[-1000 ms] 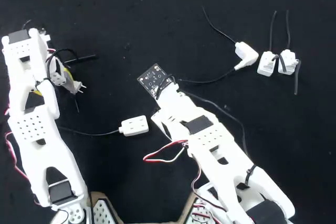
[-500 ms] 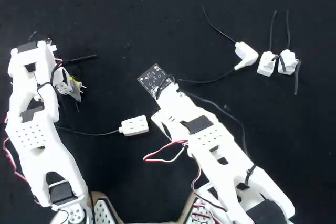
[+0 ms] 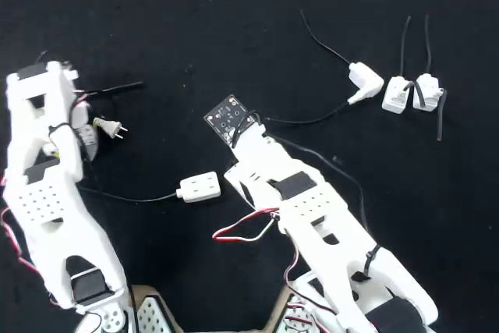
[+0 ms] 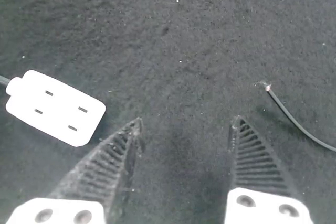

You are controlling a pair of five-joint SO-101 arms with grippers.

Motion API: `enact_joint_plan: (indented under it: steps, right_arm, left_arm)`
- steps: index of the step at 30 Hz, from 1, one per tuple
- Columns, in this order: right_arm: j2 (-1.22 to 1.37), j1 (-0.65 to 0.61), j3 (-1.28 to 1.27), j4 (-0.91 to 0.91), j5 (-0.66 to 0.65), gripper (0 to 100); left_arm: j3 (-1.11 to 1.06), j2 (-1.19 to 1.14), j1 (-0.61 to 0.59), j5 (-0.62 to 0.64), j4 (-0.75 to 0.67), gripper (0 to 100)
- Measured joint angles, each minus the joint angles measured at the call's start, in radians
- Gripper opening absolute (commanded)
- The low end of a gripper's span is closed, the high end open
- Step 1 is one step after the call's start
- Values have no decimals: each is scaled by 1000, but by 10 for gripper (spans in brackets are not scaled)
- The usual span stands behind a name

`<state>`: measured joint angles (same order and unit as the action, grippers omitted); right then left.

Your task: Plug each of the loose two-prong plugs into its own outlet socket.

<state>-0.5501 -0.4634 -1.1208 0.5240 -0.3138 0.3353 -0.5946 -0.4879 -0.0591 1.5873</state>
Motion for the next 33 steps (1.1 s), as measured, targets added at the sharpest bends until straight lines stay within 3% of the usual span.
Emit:
enact_joint_plan:
  steps: [8, 16, 22, 26, 33]
  right_arm:
    - [0, 0, 0, 0, 0, 247]
    - [0, 0, -9, 0, 0, 247]
    - [0, 0, -9, 0, 0, 247]
    - [0, 0, -9, 0, 0, 247]
    - [0, 0, -9, 0, 0, 247]
  left_arm:
    - [-101, 227, -52, -161, 61, 30]
    - [-256, 304, -199, -296, -52, 36]
    - [-316, 305, -328, -477, -63, 194]
    - [-279, 311, -400, -505, -72, 205]
    - [-267, 311, -430, -511, -252, 209]
